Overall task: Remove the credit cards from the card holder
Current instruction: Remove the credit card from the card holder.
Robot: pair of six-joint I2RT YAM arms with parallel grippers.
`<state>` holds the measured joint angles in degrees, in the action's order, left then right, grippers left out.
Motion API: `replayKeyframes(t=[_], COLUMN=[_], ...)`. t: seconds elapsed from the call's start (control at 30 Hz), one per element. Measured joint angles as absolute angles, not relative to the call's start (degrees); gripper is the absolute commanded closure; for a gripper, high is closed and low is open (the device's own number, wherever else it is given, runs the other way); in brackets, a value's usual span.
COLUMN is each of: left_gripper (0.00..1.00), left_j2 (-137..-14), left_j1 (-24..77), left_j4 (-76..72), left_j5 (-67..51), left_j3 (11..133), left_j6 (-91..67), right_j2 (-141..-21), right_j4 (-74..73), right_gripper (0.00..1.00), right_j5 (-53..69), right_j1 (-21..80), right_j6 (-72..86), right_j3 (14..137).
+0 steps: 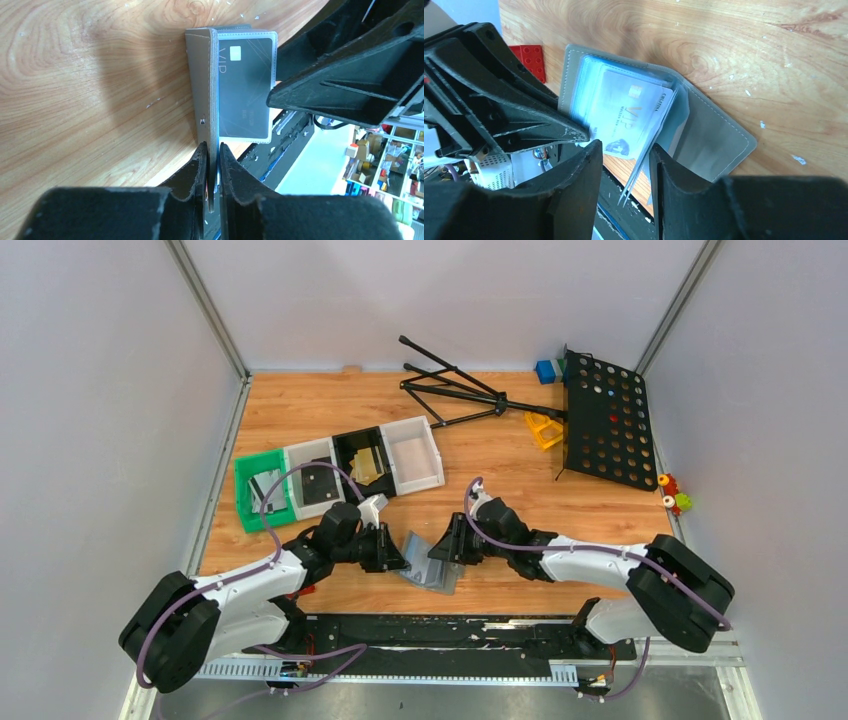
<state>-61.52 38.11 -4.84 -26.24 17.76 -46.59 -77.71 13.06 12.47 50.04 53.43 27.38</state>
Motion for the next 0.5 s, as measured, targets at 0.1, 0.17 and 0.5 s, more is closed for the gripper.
replayKeyframes(t=[0.1,0.17,0.5], left_gripper=[1.00,1.00,1.00], left_j2=[-61.5,-61.4,-61.2], left_j1=[38.1,38.1,38.1], left_j4=[-4.5,-4.3,-3.9], left_j5=[-26.0,-25.8,-25.5], left_j3=[17.8,17.8,17.8], left_j6=[-46.6,-46.6,-46.6], right_j2=[-76.1,-75.0,-74.3], right_j4=[11.9,11.3,7.9], right_gripper=[0.65,0.66,0.65], right_j5=[12.3,11.9,11.3], right_j1=[50.0,50.0,49.8], right_j6=[53.3,53.3,52.8], right_j3=[27.3,27.1,26.5])
